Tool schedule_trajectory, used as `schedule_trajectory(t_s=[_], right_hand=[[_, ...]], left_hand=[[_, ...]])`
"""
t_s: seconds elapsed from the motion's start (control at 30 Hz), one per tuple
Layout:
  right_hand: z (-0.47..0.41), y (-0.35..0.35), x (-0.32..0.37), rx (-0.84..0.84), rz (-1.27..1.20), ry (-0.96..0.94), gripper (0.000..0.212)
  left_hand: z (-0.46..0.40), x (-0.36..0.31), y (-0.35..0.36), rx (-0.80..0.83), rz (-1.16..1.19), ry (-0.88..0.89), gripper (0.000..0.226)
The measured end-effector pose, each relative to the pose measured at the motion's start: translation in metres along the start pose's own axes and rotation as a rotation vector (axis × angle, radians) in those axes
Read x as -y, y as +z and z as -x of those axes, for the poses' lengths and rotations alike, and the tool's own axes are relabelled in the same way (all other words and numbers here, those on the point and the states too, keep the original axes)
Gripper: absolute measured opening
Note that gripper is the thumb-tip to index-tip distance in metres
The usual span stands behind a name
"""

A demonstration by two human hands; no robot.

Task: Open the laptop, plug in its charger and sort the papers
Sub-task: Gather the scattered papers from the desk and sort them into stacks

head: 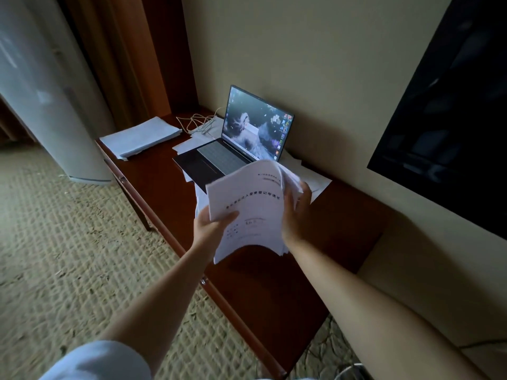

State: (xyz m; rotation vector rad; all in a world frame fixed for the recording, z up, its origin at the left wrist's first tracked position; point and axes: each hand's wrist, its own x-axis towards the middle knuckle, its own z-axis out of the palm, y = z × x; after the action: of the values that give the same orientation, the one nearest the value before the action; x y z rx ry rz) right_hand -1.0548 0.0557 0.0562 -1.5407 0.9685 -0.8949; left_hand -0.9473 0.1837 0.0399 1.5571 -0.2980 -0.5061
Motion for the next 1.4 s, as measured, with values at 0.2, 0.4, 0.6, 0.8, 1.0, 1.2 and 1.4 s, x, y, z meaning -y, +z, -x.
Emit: schedule_trajectory(t_s=[0.2, 0.4, 0.6, 0.8, 1.0, 1.2, 1.4], right_hand=[[0.014, -0.003, -0.013, 0.016, -0.011, -0.098, 0.067], [-0.006, -0.004, -0.005, -0.029, 0.071, -0.025, 0.052], [-0.008, -0.013, -0.031, -0.035, 0.203, 0.016, 0.042], [-0.002, -0.011, -0.047, 0.063, 0.064, 0.119, 0.052], [-0.001, -0.004, -0.066, 0.267, 0.031, 0.208, 0.049], [-0.023, 0.001, -0.089, 0.249, 0.159, 0.351, 0.019], [-0.049, -0.008, -0.104, 0.161, 0.218, 0.486, 0.024]], left_hand=[[0.000, 0.009, -0.002, -0.035, 0.000, -0.071, 0.025], [-0.010, -0.003, -0.006, 0.027, -0.019, 0.008, 0.031], [-0.014, 0.002, 0.001, 0.066, -0.069, 0.022, 0.024], [-0.013, 0.027, 0.009, 0.002, 0.006, -0.073, 0.033], [-0.013, 0.056, 0.002, 0.029, -0.044, -0.299, 0.012], [-0.010, 0.064, -0.006, -0.020, -0.117, -0.409, 0.013], [-0.018, 0.066, -0.006, -0.134, -0.086, -0.358, 0.011]])
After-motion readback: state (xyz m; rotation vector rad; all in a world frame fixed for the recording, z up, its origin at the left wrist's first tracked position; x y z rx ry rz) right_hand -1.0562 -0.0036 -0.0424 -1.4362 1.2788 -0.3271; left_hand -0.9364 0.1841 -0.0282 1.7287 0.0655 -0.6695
